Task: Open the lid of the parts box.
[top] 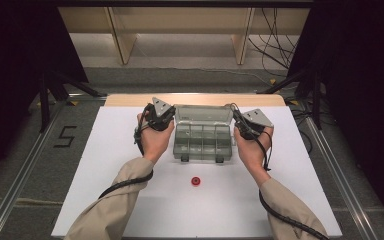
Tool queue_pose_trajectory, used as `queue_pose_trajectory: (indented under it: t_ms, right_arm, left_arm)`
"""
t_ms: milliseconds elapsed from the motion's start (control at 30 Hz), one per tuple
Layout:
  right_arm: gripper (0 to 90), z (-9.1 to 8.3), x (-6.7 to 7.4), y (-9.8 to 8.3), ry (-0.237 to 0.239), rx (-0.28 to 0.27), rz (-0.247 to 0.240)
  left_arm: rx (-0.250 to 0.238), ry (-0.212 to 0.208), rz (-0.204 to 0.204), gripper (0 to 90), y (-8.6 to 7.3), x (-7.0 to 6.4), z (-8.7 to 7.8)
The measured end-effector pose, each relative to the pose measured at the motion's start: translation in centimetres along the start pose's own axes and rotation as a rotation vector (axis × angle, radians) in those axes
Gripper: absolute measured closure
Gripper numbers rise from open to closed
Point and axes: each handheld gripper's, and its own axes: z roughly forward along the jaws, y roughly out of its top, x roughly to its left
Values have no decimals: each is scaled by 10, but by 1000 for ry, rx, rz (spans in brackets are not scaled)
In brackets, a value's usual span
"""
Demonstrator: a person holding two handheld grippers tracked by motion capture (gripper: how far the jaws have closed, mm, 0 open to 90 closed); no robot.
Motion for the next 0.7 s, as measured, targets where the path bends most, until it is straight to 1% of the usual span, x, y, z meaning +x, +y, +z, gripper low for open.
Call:
queue_pose_trajectory:
  t_ms: [33,67,100,133,167,200,233,333,367,433,533,600,667,700]
  right_arm:
    - [887,0,0,0,-2,1,1]
    - [887,1,0,0,-6,6,0]
    - [887,1,0,0,-4,3,3]
    - [887,1,0,1,0,8,2]
    - [887,2,-1,1,-3,1,0]
    - [887,2,0,1,1,6,5]
    - [887,2,-1,1,-5,2,0]
    - [887,3,-1,1,-4,0,8]
    - [887,3,-1,2,-7,4,3]
    - [887,4,-1,2,5,6,18]
    - [887,5,-1,3,-6,3,14]
    - [887,5,-1,3,-6,-1,14]
    - [888,6,-2,3,-5,5,15]
    - [888,6,-2,3,-7,0,16]
  left_arm:
    - [0,-1,-2,868,0,0,0]
    - [-2,7,4,868,1,1,0]
    - [1,-1,-3,868,1,1,1]
    - [2,-1,-4,868,1,1,1]
    - [2,-1,-6,868,1,1,1]
    - [2,-1,-8,868,1,1,2]
    - [3,-2,-9,868,2,1,2]
    - [7,-3,-9,868,3,2,3]
    - [7,-3,-10,868,3,2,3]
    - [8,-3,-11,868,3,2,4]
    - [13,-4,-10,868,4,3,4]
    - [10,-6,-19,868,4,3,5]
    - [11,-8,-20,868,5,4,5]
    - [13,-9,-22,868,5,4,6]
